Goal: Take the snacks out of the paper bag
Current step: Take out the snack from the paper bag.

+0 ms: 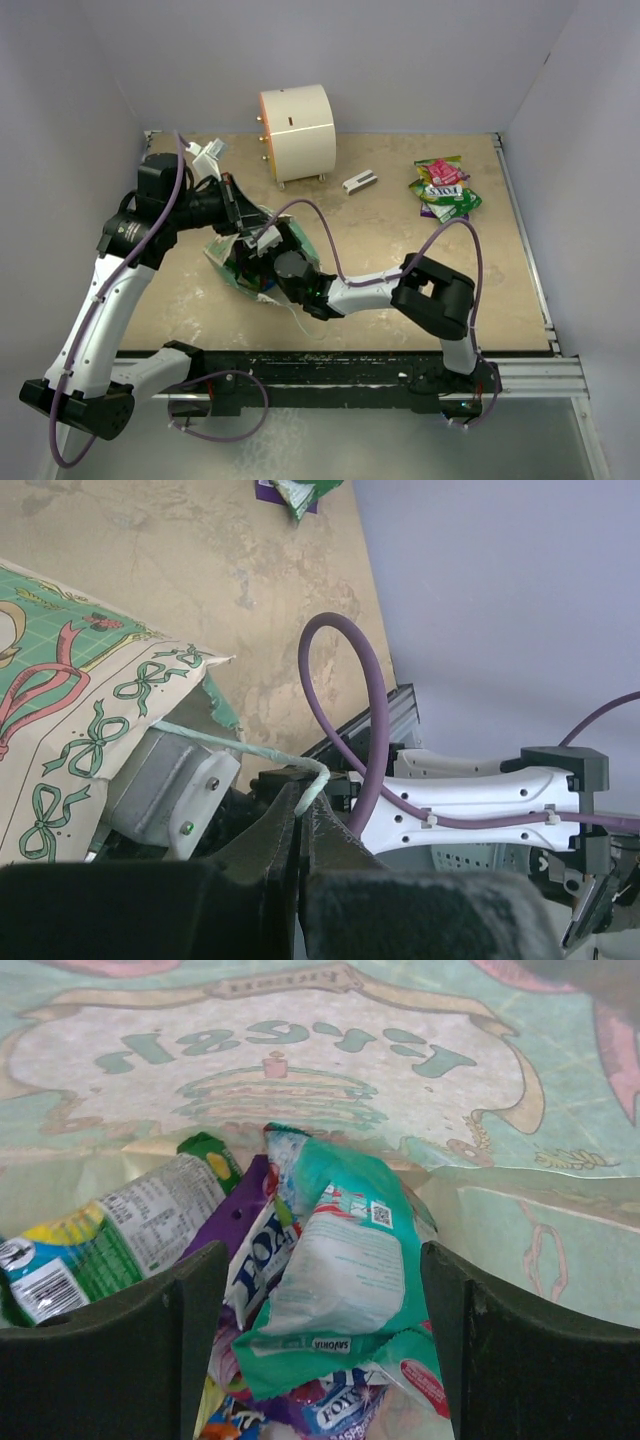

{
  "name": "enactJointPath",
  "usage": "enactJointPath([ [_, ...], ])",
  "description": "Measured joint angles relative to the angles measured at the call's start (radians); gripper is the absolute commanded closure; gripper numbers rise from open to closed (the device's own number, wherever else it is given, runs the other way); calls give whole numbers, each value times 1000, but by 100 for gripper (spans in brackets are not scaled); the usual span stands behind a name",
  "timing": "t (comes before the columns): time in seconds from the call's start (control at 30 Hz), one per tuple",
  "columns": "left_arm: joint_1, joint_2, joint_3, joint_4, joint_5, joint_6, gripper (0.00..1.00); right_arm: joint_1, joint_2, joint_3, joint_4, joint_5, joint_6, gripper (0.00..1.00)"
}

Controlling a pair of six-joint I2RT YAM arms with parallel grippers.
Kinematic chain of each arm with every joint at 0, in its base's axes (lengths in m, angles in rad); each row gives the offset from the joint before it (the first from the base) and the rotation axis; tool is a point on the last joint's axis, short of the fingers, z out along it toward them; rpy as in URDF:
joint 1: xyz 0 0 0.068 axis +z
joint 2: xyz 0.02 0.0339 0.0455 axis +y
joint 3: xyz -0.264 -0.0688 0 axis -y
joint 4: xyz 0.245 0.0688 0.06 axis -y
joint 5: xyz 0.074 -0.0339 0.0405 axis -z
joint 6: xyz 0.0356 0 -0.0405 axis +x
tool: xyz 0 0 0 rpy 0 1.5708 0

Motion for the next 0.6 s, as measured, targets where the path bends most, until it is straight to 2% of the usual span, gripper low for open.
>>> enactJointPath([
  [0.1, 0, 0, 3, -12, -14, 0, 100, -1, 43, 22, 45, 36, -12, 16],
  [0.2, 1, 0, 5, -25, -37, 0, 100, -5, 97, 42, 82, 90, -36, 20],
  [0.5, 1, 0, 11, -47, -70, 0, 100, -34, 150, 55, 124, 101, -64, 53],
  [0.6, 1, -4, 13, -46, -74, -2, 100, -43, 150, 55, 118, 96, -68, 78],
])
